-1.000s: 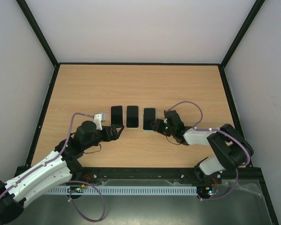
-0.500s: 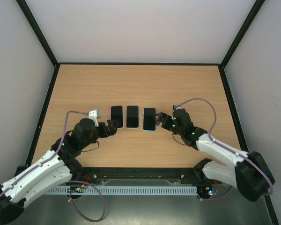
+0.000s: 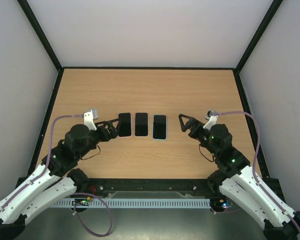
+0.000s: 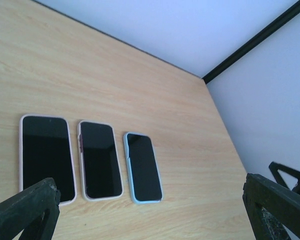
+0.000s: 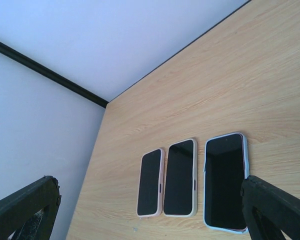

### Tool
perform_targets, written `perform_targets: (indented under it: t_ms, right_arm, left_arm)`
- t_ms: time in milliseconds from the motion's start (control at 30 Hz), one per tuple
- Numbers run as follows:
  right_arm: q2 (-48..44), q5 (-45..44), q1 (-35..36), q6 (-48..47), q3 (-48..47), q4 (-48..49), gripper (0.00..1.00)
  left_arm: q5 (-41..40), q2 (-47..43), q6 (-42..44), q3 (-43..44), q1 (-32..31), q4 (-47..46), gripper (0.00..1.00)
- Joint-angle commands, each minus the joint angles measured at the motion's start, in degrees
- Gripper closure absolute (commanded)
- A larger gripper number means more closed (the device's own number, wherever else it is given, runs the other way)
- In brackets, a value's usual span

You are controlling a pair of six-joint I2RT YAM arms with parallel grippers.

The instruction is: Put the phone into the phone case

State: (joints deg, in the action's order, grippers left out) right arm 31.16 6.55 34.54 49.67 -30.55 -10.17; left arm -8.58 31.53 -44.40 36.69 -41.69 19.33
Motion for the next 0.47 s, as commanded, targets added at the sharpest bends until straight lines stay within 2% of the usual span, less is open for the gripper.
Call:
perform_targets:
  t_ms: [0,433]
  right_arm:
    - [-1.7,0.1,-0.1,1.7,-1.2,-5.0,0.02]
    - [-1.0,2.4,-0.1,2.9,0.5,-4.5,0.03]
  left_arm:
    - [-1.7,-0.8,2.0,2.3,0.4,1.6,0.00]
    - [-2.1,-0.8,0.6,0.0,0.4,1.7,0.00]
